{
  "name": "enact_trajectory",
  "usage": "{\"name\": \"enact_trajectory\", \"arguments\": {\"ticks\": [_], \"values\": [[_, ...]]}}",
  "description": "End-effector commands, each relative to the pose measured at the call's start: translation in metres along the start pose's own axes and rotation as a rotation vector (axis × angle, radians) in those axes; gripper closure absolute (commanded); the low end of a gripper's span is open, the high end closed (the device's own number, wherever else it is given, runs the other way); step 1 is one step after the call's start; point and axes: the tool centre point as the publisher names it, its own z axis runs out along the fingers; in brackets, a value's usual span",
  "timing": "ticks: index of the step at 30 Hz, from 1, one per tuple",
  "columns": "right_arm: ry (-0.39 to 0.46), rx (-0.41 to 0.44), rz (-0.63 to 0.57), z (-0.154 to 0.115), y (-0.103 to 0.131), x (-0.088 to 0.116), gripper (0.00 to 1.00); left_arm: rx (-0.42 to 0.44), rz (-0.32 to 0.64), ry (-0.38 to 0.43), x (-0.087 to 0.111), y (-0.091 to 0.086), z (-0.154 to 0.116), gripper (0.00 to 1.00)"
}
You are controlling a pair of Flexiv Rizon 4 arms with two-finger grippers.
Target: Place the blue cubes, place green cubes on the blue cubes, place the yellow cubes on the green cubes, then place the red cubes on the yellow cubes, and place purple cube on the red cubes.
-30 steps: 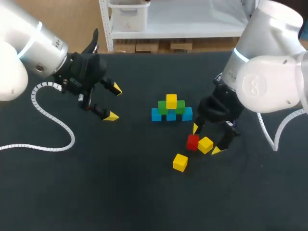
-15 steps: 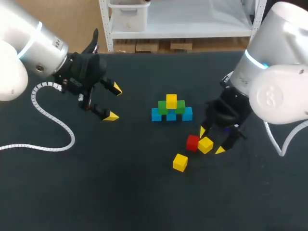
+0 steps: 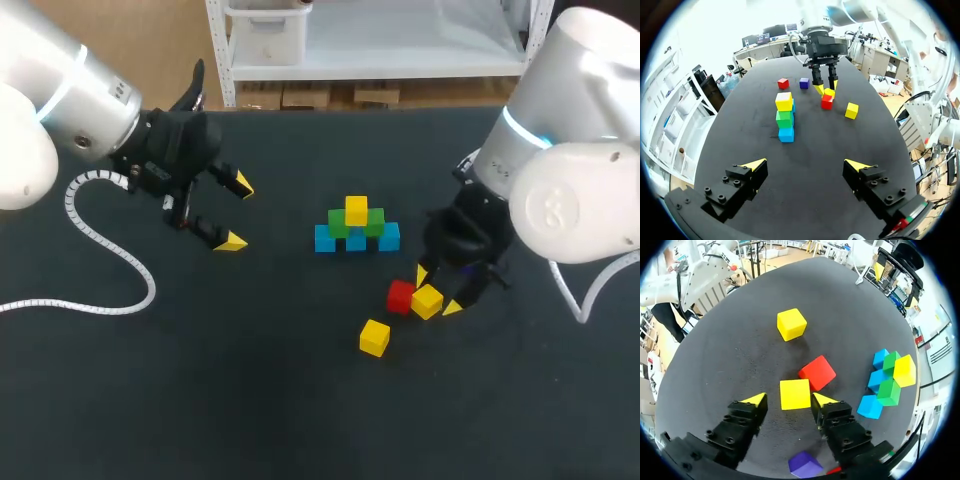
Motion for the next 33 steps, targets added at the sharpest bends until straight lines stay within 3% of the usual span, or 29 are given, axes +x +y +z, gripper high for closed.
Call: {"name": "enact_trajectory", "arguments": {"ticks": [1, 6, 10, 12, 19, 25, 33], "values": [[-0.001, -0.006, 0.000, 0.003, -0.003, 0.002, 0.50, 0.001, 0.003, -0.002, 0.001, 0.001, 0.000, 0.00], [0.003, -0.010, -0.002, 0.004, -0.005, 0.003, 0.51, 0.001, 0.003, -0.002, 0.001, 0.001, 0.000, 0.00], [0.008, -0.010, -0.005, 0.004, -0.006, 0.002, 0.87, 0.001, 0.003, -0.002, 0.001, 0.001, 0.000, 0.00], [0.011, -0.012, -0.004, 0.004, -0.006, 0.002, 1.00, 0.001, 0.003, -0.002, 0.001, 0.001, 0.000, 0.00], [-0.002, 0.001, 0.097, -0.003, 0.000, 0.004, 1.00, 0.001, 0.003, -0.002, 0.001, 0.001, 0.000, 0.00], [-0.018, 0.049, 0.357, -0.020, 0.007, 0.009, 1.00, 0.001, 0.003, -0.002, 0.001, 0.001, 0.000, 0.00], [0.068, 0.180, 0.584, -0.050, -0.008, 0.004, 1.00, 0.001, 0.003, -0.002, 0.001, 0.001, 0.000, 0.00]]}}
